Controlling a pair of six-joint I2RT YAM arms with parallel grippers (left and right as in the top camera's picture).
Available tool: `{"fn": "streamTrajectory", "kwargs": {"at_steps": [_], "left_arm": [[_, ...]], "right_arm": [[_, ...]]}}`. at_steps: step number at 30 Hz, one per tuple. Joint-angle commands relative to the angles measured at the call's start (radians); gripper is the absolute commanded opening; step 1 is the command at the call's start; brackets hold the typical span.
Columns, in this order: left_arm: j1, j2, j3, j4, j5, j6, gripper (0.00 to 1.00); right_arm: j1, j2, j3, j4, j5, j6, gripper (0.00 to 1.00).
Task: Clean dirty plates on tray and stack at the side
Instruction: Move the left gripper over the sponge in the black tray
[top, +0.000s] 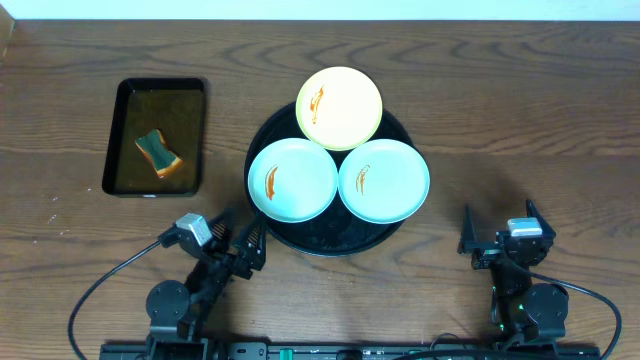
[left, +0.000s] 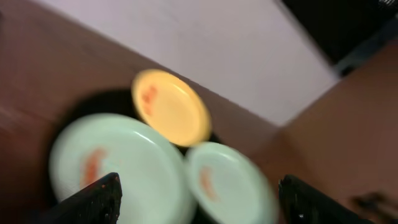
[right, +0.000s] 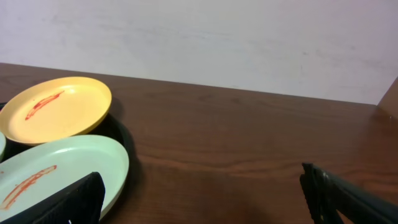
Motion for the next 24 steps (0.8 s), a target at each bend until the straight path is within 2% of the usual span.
{"fn": "streamTrajectory", "kwargs": {"at_steps": [1,4,10,13,17,20,22,23,24], "left_arm": [[-0.002,-0.008,-0.011,-0.006,0.116,-0.359,0.81],[-0.002,-0.008,-0.011,0.097,0.105,-0.412,0.81],[-0.002,-0.008,-0.011,0.4,0.094,-0.412,0.81],[-0.002,-0.008,-0.008,0.491,0.075,-0.411,0.81],[-0.002,-0.005,0.013,0.449,0.05,-0.384,0.81],[-0.002,0.021,0.057,0.354,0.024,-0.317,0.81],[-0.002,0.051,0.113,0.245,-0.005,-0.265,0.81],[-0.002,0.106,0.206,0.075,-0.049,-0.198,0.81],[-0.002,0.14,0.257,-0.017,-0.072,-0.165,0.81]], "right_arm": [[-0.006,-0.004,-0.001,-0.003,-0.003,-0.006,0.99],[-0.006,-0.004,-0.001,-0.003,-0.003,-0.006,0.99],[-0.006,-0.004,-0.001,-0.003,-0.003,-0.006,0.99],[-0.006,-0.004,-0.001,-0.004,-0.003,-0.006,0.99],[-0.006,-0.004,-0.001,-0.004,-0.003,-0.006,0.99],[-0.006,-0.004,-0.001,-0.004,-0.003,-0.006,0.99],[-0.006,-0.004,-0.001,-0.003,-0.003,-0.006,0.99],[-0.006,-0.004,-0.001,-0.003,-0.003,-0.006,0.99],[-0.006,-0.004,-0.001,-0.003,-0.003,-0.006,0.99]]}}
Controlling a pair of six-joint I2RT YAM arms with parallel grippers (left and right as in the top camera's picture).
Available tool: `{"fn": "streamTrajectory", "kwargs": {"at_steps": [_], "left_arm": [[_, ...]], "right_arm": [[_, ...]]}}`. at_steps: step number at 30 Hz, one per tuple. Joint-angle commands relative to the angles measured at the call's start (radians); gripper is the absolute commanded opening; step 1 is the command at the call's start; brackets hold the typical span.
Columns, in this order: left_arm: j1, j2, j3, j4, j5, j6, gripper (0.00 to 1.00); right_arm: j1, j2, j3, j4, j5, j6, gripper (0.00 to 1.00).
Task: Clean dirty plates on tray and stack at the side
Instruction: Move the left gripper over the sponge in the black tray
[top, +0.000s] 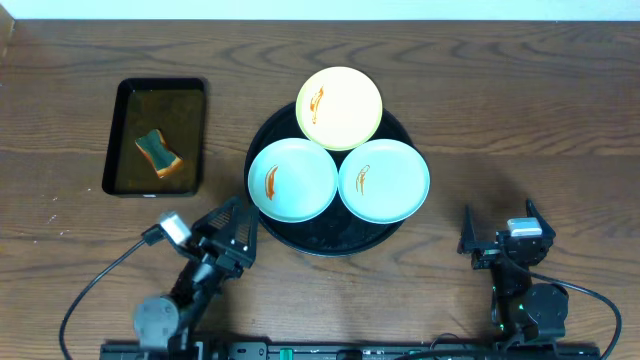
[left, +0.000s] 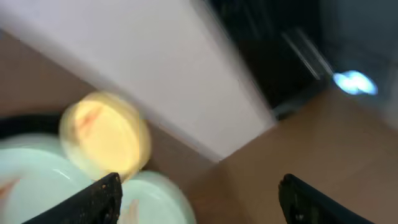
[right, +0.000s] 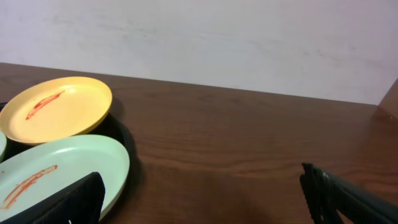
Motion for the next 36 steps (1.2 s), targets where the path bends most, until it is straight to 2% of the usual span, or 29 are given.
{"fn": "streamTrajectory", "kwargs": {"at_steps": [1,3,6,14,17,22,25,27,30,32,36], "left_arm": [[-0.002,0.128,0.238,-0.297,-0.116,0.183,0.81],[-0.002,0.233,0.377,-0.509,-0.19,0.256,0.81],[-0.002,0.412,0.584,-0.75,-0.288,0.3,0.81],[-0.002,0.902,1.059,-1.223,-0.304,0.49,0.81],[-0.002,1.03,1.139,-1.293,-0.301,0.486,0.81],[-0.002,1.122,1.158,-1.24,-0.267,0.484,0.81],[0.003,1.177,1.207,-1.252,-0.315,0.532,0.81],[0.029,1.252,1.291,-1.341,-0.377,0.541,0.81],[0.09,1.411,1.462,-1.518,-0.386,0.617,0.81],[0.129,1.517,1.566,-1.593,-0.389,0.618,0.81],[0.174,1.636,1.634,-1.58,-0.398,0.616,0.81]], "right_arm": [[-0.006,-0.005,-0.001,-0.003,-0.003,-0.006,0.99],[-0.006,-0.005,-0.001,-0.004,-0.003,-0.006,0.99],[-0.006,-0.005,-0.001,-0.003,-0.003,-0.006,0.99],[-0.006,-0.005,-0.001,-0.004,-0.003,-0.006,0.99],[-0.006,-0.005,-0.001,-0.003,-0.003,-0.006,0.99],[-0.006,-0.005,-0.001,-0.003,-0.003,-0.006,0.99],[-0.006,-0.005,-0.001,-0.003,-0.003,-0.006,0.99],[-0.006,-0.005,-0.001,-0.003,-0.003,-0.006,0.99],[-0.006,-0.005,-0.001,-0.003,-0.003,-0.006,0.99],[-0.006,-0.005,-0.001,-0.004,-0.003,-0.006,0.99],[-0.006,-0.005,-0.001,-0.003,-0.003,-0.006,0.99]]}}
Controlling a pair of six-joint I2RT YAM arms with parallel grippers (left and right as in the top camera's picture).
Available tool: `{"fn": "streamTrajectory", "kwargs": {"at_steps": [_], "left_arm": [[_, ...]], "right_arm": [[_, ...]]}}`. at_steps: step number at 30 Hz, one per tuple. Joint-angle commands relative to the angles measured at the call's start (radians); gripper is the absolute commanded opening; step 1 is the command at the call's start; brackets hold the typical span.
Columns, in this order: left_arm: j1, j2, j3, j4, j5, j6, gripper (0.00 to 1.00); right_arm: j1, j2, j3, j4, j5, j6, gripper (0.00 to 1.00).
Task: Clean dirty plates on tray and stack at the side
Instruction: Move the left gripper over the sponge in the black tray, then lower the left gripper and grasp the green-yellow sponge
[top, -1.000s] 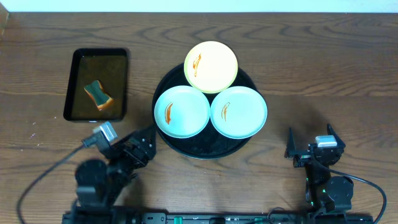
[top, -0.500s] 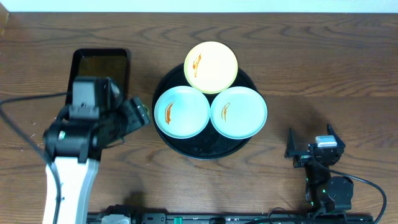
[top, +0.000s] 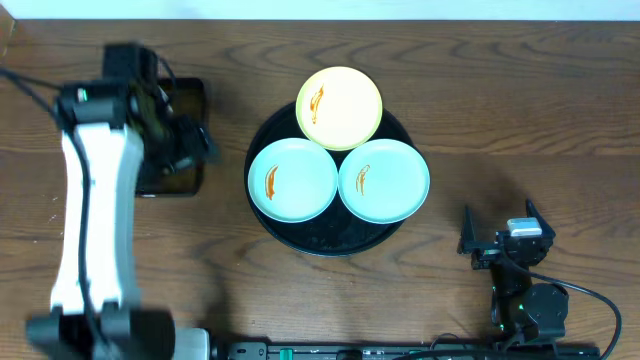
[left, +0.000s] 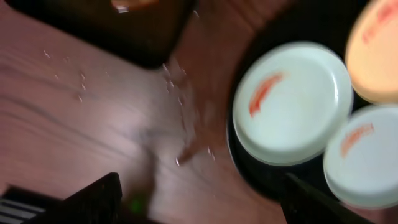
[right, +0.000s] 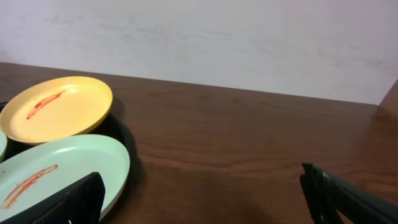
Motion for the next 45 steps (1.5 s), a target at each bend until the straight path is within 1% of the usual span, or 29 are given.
{"fn": "streamTrajectory", "kwargs": {"at_steps": [1,2,5,11,14,17,20,23,24,30,33,36,40,45], "left_arm": [[0.037,0.082,0.035,0.027,-0.042,0.031,0.88],[0.047,0.097,0.033,0.062,-0.055,0.032,1.0],[0.079,0.142,0.03,0.162,-0.121,0.031,1.0],[0.153,0.222,0.03,0.325,-0.121,0.031,1.0],[0.183,0.269,0.03,0.364,-0.121,0.031,0.99],[0.204,0.331,0.03,0.384,-0.12,0.031,0.94],[0.206,0.393,0.03,0.382,-0.112,0.031,0.94],[0.204,0.439,0.03,0.381,-0.113,0.031,0.7],[0.204,0.455,0.03,0.389,-0.113,0.031,0.66],[0.204,0.531,0.03,0.469,-0.113,0.031,0.64],[0.204,0.554,0.03,0.48,-0.114,0.031,0.6],[0.204,0.571,0.03,0.484,-0.114,0.031,0.59],[0.204,0.587,0.026,0.483,-0.114,0.031,0.53],[0.204,0.606,0.014,0.493,-0.119,0.031,0.49]], "right_arm": [[-0.006,-0.005,-0.001,-0.003,-0.001,-0.006,0.99],[-0.006,-0.005,-0.001,-0.003,-0.001,-0.006,0.99],[-0.006,-0.005,-0.001,-0.003,-0.001,-0.006,0.99],[-0.006,-0.005,-0.001,-0.003,-0.001,-0.006,0.99],[-0.006,-0.005,-0.001,-0.003,-0.001,-0.006,0.99],[-0.006,-0.005,-0.001,-0.003,-0.001,-0.006,0.99],[-0.006,-0.005,-0.001,-0.003,-0.001,-0.006,0.99],[-0.006,-0.005,-0.001,-0.003,-0.001,-0.006,0.99],[-0.006,-0.005,-0.001,-0.003,-0.001,-0.006,0.99],[-0.006,-0.005,-0.001,-0.003,-0.001,-0.006,0.99],[-0.006,-0.005,-0.001,-0.003,-0.001,-0.006,0.99],[-0.006,-0.005,-0.001,-0.003,-0.001,-0.006,0.99],[-0.006,-0.005,-0.001,-0.003,-0.001,-0.006,0.99],[-0.006,-0.005,-0.001,-0.003,-0.001,-0.006,0.99]]}}
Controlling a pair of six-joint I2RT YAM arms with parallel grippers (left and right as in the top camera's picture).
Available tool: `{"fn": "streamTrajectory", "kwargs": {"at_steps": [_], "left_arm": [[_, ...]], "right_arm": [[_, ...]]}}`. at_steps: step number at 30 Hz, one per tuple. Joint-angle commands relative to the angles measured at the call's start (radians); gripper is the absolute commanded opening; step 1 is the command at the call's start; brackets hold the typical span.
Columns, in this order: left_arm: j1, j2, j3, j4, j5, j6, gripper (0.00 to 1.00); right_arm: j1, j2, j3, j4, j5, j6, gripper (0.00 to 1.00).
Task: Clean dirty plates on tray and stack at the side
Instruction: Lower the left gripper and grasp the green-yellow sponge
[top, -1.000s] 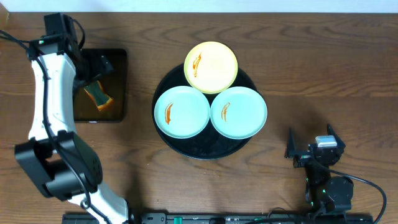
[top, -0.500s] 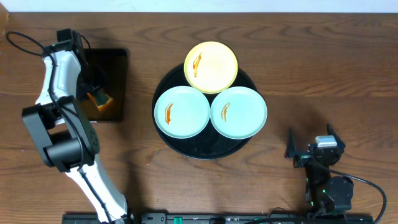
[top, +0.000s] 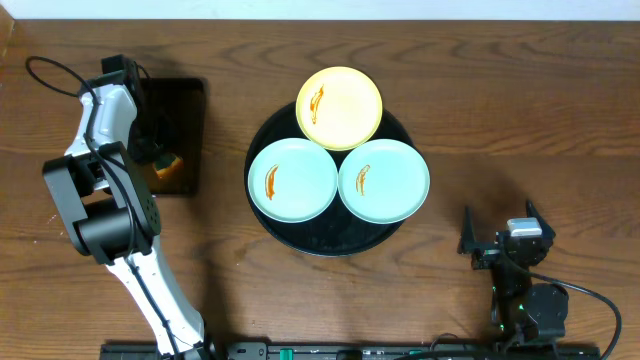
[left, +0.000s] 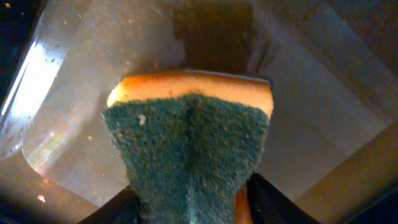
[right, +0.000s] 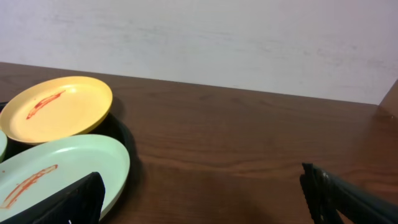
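Note:
Three dirty plates lie on the round black tray (top: 330, 246): a yellow plate (top: 339, 107) at the back, a green plate (top: 292, 180) at the left and another green plate (top: 384, 180) at the right, each with a red smear. My left gripper (top: 152, 150) reaches down into the black water tray (top: 190, 92). It is shut on the green-and-orange sponge (left: 193, 137), whose near end is pinched between the fingers (left: 273, 202). My right gripper (right: 202, 193) is open with nothing in it, low over the table to the right of the plates.
The water tray's wet bottom (left: 93, 74) shows around the sponge. The right gripper (top: 497, 233) sits near the table's front edge at the right. Bare wood stretches between it and the round tray, and along the back right.
The left arm stood high over the table's left side with its gripper open. Now the gripper is down in the water tray and shut on the sponge. The right arm has not moved.
Both arms first rested near the front edge, the left gripper open and facing the plates. The left arm then turned and tilted up there. Later it was high over the water tray. Now it holds the sponge in that tray. The plates and right arm stayed put.

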Motion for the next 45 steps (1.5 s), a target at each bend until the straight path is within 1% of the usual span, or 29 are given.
{"fn": "streamTrajectory", "kwargs": {"at_steps": [1,8,9,10,15,24,29,31,36,43,45], "left_arm": [[0.0,0.023,-0.008,0.013,-0.012,0.002,0.44],[0.0,0.023,-0.009,0.013,-0.014,0.002,0.19],[0.0,0.022,-0.009,0.012,-0.013,0.002,0.09],[0.0,0.019,-0.009,0.009,-0.013,0.002,0.08],[0.0,-0.036,-0.006,-0.018,-0.006,0.002,0.08],[0.0,-0.301,-0.006,0.006,0.006,-0.005,0.07],[0.0,-0.407,-0.006,0.047,0.024,-0.006,0.07],[0.0,-0.412,-0.006,0.066,0.024,-0.006,0.08],[0.0,-0.372,-0.058,0.187,0.024,-0.032,0.07],[0.005,-0.259,-0.241,0.47,0.021,-0.027,0.07],[0.005,-0.251,-0.245,0.476,0.021,-0.027,0.07]], "right_arm": [[-0.006,-0.005,-0.001,-0.003,-0.001,-0.006,0.99],[-0.006,-0.005,-0.001,-0.003,-0.001,-0.006,0.99],[-0.006,-0.005,-0.001,-0.003,-0.001,-0.006,0.99],[-0.006,-0.005,-0.001,-0.003,-0.001,-0.006,0.99],[-0.006,-0.005,-0.001,-0.003,-0.001,-0.006,0.99],[-0.006,-0.005,-0.001,-0.003,-0.001,-0.006,0.99],[-0.006,-0.005,-0.001,-0.003,-0.001,-0.006,0.99],[-0.006,-0.005,-0.001,-0.003,-0.001,-0.006,0.99],[-0.006,-0.005,-0.001,-0.003,-0.001,-0.006,0.99],[-0.006,-0.005,-0.001,-0.003,-0.001,-0.006,0.99],[-0.006,-0.005,-0.001,-0.003,-0.001,-0.006,0.99]]}}
